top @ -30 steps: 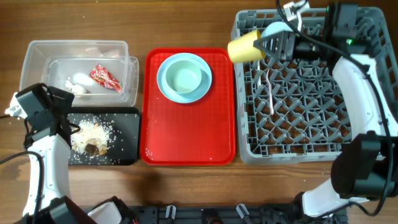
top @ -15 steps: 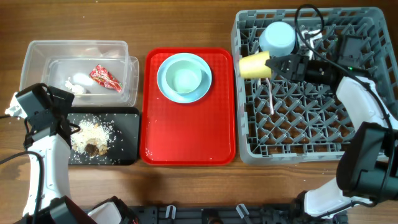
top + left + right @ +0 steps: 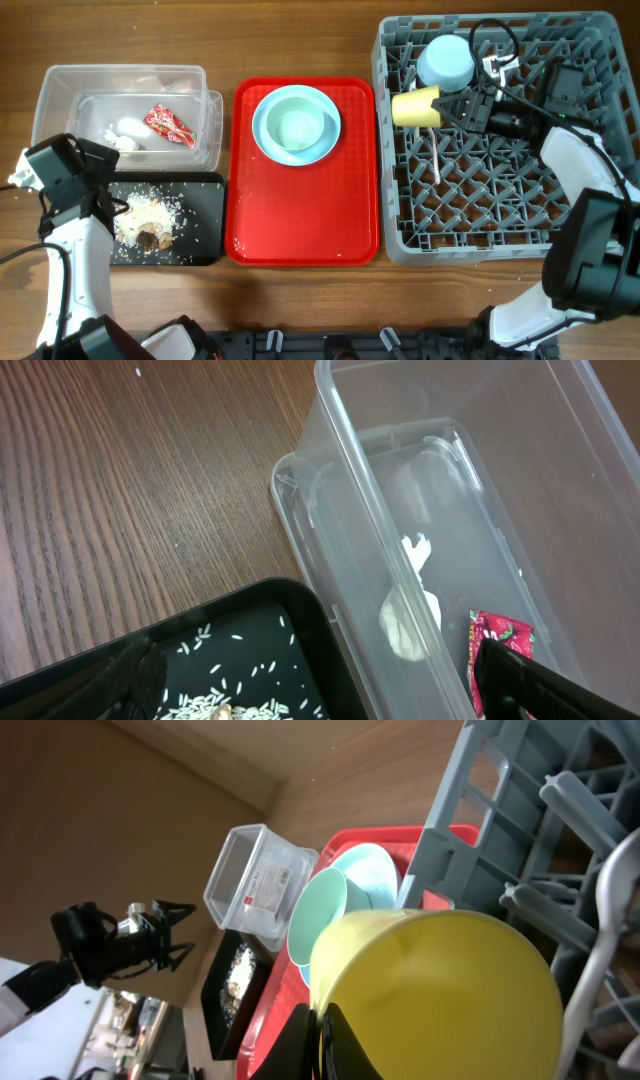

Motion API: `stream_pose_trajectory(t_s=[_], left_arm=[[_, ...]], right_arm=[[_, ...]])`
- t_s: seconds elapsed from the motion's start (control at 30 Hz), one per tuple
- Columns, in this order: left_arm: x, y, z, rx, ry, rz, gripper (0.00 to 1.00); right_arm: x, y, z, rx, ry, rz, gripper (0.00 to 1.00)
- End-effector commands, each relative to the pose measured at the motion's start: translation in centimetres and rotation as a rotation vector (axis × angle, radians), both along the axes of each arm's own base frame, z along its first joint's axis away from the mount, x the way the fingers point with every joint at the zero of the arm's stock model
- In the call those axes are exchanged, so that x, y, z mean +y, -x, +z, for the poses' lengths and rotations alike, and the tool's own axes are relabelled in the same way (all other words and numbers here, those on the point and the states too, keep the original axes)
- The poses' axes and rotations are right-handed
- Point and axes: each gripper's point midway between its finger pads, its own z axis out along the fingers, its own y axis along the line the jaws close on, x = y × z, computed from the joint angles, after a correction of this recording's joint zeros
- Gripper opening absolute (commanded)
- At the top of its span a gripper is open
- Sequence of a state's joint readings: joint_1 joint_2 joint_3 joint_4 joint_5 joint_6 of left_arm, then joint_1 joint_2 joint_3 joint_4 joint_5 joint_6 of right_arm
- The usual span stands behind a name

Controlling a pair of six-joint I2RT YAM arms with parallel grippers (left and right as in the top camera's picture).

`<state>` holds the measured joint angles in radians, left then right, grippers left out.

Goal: Sort waste into correct bins and load items into the dishwasher rack
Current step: 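Carry the yellow cup into the grey rack and release it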

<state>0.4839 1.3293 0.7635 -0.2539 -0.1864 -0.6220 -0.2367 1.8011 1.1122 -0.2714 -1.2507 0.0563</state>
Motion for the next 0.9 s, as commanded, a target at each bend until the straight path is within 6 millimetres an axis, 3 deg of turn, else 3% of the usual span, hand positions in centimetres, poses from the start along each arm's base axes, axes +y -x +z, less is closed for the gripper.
stream_pose_trajectory(t_s=[0.0, 0.2, 0.73, 0.87], left_arm=[[0.4, -0.1, 0.9, -0.012, -0.023, -0.002, 1.00], [0.4, -0.1, 0.9, -0.012, -0.023, -0.002, 1.00], [0.4, -0.1, 0.9, -0.012, -0.023, -0.003, 1.00], [0.4, -0.1, 0.9, -0.012, -0.023, -0.002, 1.00]], right_arm=[[0.3, 0.0, -1.5, 0.008, -0.083, 0.051, 0.04], [0.0, -0.5, -2.5, 0.022, -0.138, 0.060, 0.04], [-4.5, -0.4, -3.1, 0.120, -0.166, -0.070, 0.04], [-5.5, -0.4, -3.5, 0.141, -0.161, -0.103, 0.16]])
